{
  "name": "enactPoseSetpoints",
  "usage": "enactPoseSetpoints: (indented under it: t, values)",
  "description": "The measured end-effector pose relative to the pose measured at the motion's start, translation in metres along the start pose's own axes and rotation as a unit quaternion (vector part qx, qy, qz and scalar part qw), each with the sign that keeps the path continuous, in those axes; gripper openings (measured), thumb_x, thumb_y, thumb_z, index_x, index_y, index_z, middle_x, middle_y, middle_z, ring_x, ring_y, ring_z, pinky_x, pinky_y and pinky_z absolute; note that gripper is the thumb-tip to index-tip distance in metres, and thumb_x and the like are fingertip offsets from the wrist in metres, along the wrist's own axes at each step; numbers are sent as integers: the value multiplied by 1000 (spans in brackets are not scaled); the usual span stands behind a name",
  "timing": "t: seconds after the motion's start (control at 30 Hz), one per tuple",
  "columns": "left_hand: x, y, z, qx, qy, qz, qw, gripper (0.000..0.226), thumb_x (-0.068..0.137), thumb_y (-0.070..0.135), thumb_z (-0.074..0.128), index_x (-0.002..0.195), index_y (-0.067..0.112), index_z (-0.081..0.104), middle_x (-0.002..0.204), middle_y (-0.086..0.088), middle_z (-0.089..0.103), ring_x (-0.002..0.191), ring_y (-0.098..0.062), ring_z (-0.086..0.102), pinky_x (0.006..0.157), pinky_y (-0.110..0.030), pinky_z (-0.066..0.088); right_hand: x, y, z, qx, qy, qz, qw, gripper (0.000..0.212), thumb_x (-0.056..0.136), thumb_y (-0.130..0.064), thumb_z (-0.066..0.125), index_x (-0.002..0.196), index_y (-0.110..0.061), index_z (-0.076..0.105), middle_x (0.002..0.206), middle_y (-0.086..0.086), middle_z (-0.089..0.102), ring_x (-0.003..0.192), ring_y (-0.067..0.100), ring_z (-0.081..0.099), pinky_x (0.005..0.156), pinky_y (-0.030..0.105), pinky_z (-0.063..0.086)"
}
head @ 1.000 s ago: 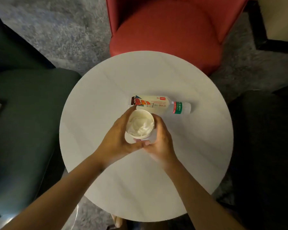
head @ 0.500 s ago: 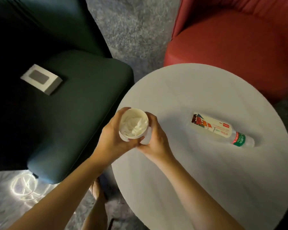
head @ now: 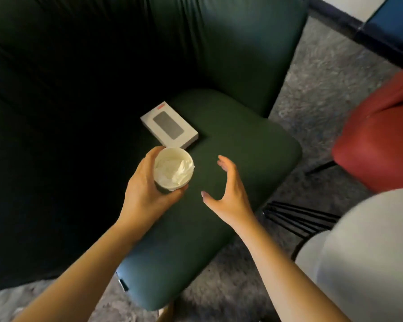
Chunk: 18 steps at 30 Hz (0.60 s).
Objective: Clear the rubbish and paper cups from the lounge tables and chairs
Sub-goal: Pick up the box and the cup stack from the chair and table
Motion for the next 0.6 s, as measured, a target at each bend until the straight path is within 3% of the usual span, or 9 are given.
enactPoseSetpoints:
  t: [0.1,0.2,0.33,0.43,0.6]
  values:
    - [20,-52,0,17,6,-20,1000,79,62,31,81,129,22,39,113,15,43,101,7,37,76,-1,31,54,5,55,-45,0,5,999,90,65,-22,81,138,-14,29,137,7,43,126,23,40,105,39,33]
    - [27,-96,15,1,3,-44,999,80,61,27,81,129,20,39,114,14,42,101,11,34,80,6,28,102,17,96,-105,3,1,994,96,62,-30,82,139,-13,28,137,11,41,126,28,37,103,42,29]
    - [23,-132,34,-42,4,-84,996,80,61,20,82,128,20,39,117,12,44,104,10,36,84,5,27,149,32,120,-180,31,-15,983,103,60,-42,81,141,-18,23,147,13,25,137,34,17,107,54,18]
    - [22,-143,41,-68,8,-108,992,77,63,19,81,128,19,40,117,8,47,102,8,38,83,4,29,174,39,129,-225,44,11,973,108,56,-49,80,142,-25,19,150,15,17,139,37,9,109,54,12]
    - [21,-153,43,-84,11,-131,988,76,63,19,81,128,19,41,120,3,50,105,2,43,83,2,32,186,44,135,-252,43,42,966,100,56,-46,77,138,-30,22,142,13,28,127,36,31,106,48,22]
Point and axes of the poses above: each hand's wrist, its own x-axis towards the middle knuckle, its own z-axis out of the palm, y = z × x, the point moved 2 cm from there along x, towards the middle knuckle
